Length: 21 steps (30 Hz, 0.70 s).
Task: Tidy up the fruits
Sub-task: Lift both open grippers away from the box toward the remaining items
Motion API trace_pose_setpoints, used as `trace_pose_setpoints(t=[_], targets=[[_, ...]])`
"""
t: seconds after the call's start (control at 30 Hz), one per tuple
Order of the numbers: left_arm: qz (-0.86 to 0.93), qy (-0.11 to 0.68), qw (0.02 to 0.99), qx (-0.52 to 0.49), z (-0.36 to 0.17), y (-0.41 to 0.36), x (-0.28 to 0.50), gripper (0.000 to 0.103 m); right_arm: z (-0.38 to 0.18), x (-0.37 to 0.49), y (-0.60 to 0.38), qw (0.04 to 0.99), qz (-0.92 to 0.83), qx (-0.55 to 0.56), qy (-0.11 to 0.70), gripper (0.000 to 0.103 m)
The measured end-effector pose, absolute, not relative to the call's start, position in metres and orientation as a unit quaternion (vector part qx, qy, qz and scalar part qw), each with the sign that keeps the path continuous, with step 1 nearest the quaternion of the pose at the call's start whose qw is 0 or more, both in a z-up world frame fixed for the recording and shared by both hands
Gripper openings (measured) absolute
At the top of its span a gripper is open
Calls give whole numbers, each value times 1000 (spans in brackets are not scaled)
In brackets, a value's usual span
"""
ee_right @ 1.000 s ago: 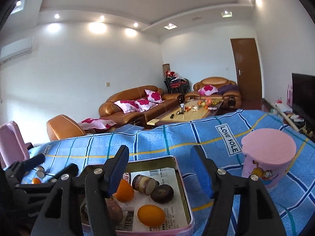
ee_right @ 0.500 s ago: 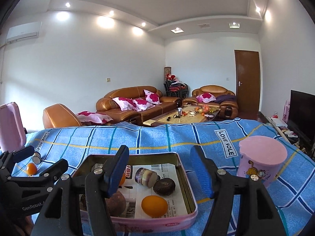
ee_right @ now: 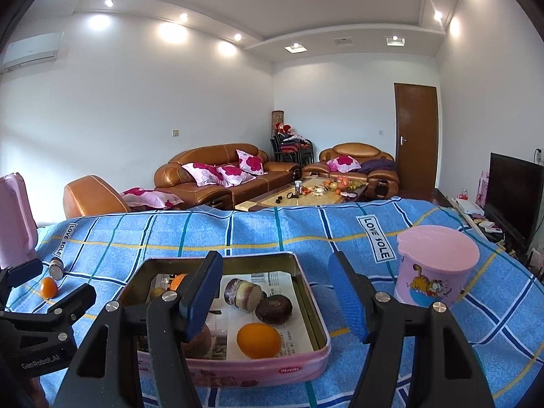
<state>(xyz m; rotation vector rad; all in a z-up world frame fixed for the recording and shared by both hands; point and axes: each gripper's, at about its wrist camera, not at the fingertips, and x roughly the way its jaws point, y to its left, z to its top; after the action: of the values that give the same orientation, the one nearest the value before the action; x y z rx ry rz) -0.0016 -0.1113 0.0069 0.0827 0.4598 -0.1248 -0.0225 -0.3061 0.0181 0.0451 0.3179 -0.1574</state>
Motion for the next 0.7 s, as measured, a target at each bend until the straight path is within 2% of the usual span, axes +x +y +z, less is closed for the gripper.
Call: trace_pose_setpoints(t=[0.7], targets=[[-32,229,971,55,7,-58,2,103,11,-10,-257,975,-53,61,205,66]])
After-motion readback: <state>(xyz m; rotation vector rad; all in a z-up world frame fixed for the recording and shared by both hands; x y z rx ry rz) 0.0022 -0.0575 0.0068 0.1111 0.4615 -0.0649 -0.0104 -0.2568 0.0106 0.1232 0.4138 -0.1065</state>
